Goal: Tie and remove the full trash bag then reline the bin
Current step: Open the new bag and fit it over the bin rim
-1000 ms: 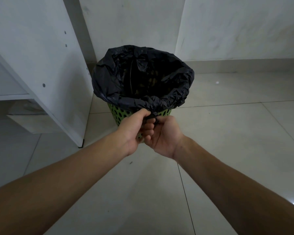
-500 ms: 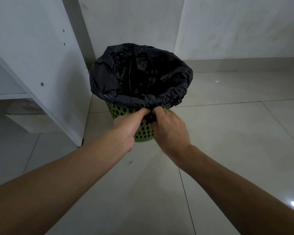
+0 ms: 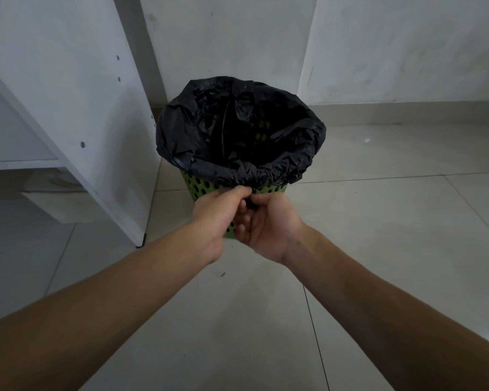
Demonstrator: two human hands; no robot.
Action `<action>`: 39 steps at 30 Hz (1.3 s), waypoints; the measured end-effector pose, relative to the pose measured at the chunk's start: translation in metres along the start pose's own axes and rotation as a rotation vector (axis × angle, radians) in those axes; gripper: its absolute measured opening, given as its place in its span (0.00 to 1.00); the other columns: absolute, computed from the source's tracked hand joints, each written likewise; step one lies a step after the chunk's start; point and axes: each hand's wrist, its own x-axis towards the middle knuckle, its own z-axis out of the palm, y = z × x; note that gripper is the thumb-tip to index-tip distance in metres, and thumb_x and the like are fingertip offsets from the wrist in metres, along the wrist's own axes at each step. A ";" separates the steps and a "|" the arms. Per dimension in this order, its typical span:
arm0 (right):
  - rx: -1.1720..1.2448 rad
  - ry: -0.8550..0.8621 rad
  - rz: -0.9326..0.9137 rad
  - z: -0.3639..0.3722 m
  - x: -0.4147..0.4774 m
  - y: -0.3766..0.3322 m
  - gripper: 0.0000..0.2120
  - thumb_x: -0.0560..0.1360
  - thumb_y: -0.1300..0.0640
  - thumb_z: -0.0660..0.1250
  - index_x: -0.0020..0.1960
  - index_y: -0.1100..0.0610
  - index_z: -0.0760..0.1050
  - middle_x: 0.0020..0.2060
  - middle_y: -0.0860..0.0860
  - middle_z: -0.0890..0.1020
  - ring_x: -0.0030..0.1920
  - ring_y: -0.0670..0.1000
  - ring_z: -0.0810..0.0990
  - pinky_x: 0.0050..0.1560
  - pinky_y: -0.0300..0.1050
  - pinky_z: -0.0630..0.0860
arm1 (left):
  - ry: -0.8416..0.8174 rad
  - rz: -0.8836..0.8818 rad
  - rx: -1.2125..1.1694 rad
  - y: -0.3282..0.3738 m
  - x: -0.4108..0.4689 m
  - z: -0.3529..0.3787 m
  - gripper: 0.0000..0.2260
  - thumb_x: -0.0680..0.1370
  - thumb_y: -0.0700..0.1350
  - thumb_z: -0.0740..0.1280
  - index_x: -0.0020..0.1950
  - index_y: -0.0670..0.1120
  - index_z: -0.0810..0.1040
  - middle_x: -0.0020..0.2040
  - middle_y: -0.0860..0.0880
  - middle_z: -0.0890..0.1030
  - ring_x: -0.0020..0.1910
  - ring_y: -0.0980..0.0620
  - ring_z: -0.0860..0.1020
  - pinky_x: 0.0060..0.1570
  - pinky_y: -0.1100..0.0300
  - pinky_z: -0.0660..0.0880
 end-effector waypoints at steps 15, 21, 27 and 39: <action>-1.960 0.409 -1.362 -0.016 0.009 -0.021 0.18 0.72 0.56 0.71 0.61 0.54 0.77 0.53 0.49 0.81 0.57 0.55 0.77 0.67 0.55 0.64 | 0.033 -0.077 -0.147 0.002 0.005 -0.017 0.08 0.70 0.45 0.79 0.46 0.53 0.84 0.42 0.54 0.87 0.42 0.55 0.85 0.43 0.60 0.74; -1.833 0.422 -1.437 -0.003 0.017 -0.010 0.15 0.69 0.64 0.71 0.55 0.58 0.80 0.45 0.51 0.85 0.47 0.57 0.80 0.55 0.54 0.72 | 0.162 -0.126 -0.363 0.006 -0.002 0.001 0.05 0.72 0.46 0.74 0.43 0.46 0.82 0.35 0.53 0.84 0.40 0.53 0.85 0.45 0.58 0.77; -1.728 0.136 -1.285 0.010 0.016 -0.013 0.25 0.75 0.63 0.66 0.72 0.64 0.68 0.50 0.57 0.84 0.49 0.53 0.78 0.54 0.43 0.66 | 0.258 -0.109 -0.426 0.020 0.004 0.010 0.21 0.71 0.58 0.75 0.56 0.46 0.81 0.50 0.48 0.84 0.49 0.48 0.83 0.40 0.58 0.77; -1.354 0.038 -1.317 0.006 0.016 -0.037 0.24 0.73 0.71 0.60 0.68 0.63 0.71 0.62 0.55 0.79 0.63 0.51 0.78 0.65 0.47 0.74 | 0.316 -0.091 -0.515 0.039 0.022 0.004 0.10 0.75 0.44 0.71 0.53 0.41 0.79 0.48 0.42 0.84 0.41 0.47 0.83 0.41 0.56 0.82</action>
